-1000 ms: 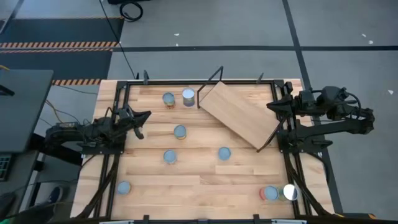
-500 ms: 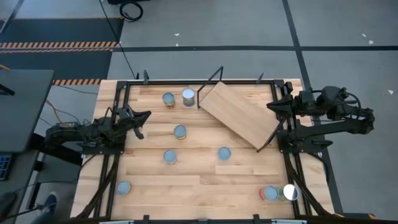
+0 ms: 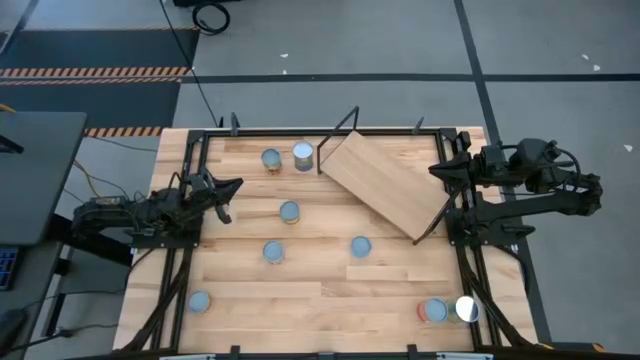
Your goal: Pick and place cans onto a shelf
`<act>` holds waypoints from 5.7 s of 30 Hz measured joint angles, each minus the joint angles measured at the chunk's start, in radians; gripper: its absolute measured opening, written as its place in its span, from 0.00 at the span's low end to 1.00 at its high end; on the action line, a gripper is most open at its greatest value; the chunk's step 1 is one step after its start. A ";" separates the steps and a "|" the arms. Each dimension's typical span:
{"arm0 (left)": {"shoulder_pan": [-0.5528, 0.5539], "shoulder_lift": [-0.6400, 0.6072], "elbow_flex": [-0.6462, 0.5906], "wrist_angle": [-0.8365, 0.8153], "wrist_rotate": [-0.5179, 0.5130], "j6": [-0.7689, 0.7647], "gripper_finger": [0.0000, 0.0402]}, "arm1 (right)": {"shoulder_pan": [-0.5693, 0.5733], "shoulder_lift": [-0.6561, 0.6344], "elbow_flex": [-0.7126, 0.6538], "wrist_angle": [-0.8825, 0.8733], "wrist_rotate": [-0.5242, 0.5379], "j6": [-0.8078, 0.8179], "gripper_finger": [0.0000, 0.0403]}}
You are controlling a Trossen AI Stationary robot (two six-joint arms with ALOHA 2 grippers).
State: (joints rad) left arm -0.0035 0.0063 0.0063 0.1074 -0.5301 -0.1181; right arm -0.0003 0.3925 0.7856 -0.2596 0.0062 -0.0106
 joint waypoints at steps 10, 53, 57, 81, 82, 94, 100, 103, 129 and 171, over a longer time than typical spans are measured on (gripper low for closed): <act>0.000 0.000 0.000 0.000 0.000 0.000 0.07 | 0.000 0.000 0.000 0.000 0.000 0.000 0.09; -0.384 0.650 0.167 0.176 0.230 -0.215 0.01 | 0.000 0.000 0.000 0.000 0.000 0.000 0.09; -0.524 0.865 0.318 0.164 0.076 -0.263 0.01 | 0.000 0.000 0.000 0.000 0.000 0.000 0.09; -0.683 1.241 0.936 -0.668 0.029 -0.767 0.54 | 0.000 0.000 0.000 0.000 0.000 0.000 0.09; -0.683 1.241 0.936 -0.701 0.028 -0.787 0.59 | 0.000 0.000 0.000 0.000 0.000 0.000 0.09; -0.648 1.454 0.935 -0.793 -0.024 -0.762 0.82 | 0.000 0.000 0.000 0.002 0.000 0.000 0.09; -0.617 1.519 0.935 -0.841 -0.023 -0.808 0.82 | 0.000 0.000 0.000 0.004 0.000 0.000 0.09; -0.586 1.521 0.935 -0.833 -0.020 -0.804 0.82 | 0.000 0.000 0.000 0.004 0.000 0.000 0.09; -0.407 1.574 0.936 -0.732 0.162 -0.703 0.82 | 0.000 0.000 0.000 0.005 0.000 0.000 0.09; -0.400 1.574 0.954 -0.647 0.183 -0.694 0.88 | 0.000 0.000 0.000 0.024 0.000 0.000 0.09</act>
State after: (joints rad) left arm -0.4038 1.5807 0.9607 -0.5400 -0.3467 -0.8123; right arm -0.0002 0.3927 0.7853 -0.2356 0.0059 -0.0107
